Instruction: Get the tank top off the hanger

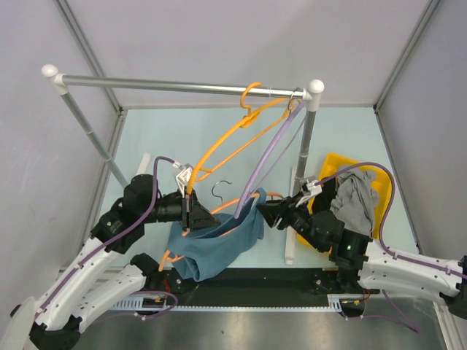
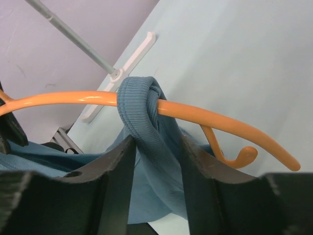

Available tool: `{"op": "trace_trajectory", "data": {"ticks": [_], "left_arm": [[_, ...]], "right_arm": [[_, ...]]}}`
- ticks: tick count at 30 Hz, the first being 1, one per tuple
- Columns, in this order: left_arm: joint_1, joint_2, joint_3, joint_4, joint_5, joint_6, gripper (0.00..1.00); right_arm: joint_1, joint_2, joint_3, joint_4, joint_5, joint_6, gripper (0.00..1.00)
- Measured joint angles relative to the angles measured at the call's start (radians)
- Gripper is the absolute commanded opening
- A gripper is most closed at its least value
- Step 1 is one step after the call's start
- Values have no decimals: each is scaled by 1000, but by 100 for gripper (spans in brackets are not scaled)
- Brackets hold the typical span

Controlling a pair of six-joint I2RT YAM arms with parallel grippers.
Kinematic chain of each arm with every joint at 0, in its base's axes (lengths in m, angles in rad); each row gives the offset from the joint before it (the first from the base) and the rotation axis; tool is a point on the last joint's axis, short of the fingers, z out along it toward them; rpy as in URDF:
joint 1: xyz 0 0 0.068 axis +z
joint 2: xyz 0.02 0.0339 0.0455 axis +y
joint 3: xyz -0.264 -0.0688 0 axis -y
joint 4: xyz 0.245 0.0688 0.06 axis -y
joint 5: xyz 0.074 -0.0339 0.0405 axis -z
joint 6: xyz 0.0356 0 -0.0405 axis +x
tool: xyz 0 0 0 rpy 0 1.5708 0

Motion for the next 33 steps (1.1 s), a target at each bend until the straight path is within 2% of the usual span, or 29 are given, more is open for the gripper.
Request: {"op": "trace_trajectory", "data": {"ticks": [1, 2, 4, 5, 6, 12, 22, 26, 33], "left_arm": [[0, 0, -2, 0, 0, 0, 0], [0, 0, -3, 0, 0, 0, 0], [0, 0, -6, -1, 0, 0, 0], [0, 0, -6, 0, 0, 0, 0], [0, 0, -6, -1, 0, 0, 0], [0, -13, -6, -20, -16, 3, 0], [0, -61, -6, -63, -77, 5, 0], [0, -89, -2, -90, -139, 11, 0], [0, -146, 27, -134, -234, 11, 0]], "right_arm": [[-1, 11, 0, 1, 2, 4, 34], [-2, 19, 0, 1, 2, 6, 24], [-6, 37, 0, 0, 5, 18, 14], [-7, 42, 0, -3, 6, 25, 3], [-9, 43, 1, -4, 6, 28, 0], [-37, 30, 20, -66, 34, 68, 0], [-195, -18, 112, -380, 100, 185, 0], [-266, -71, 106, -481, 74, 225, 0], [-288, -122, 66, -515, -5, 258, 0]]}}
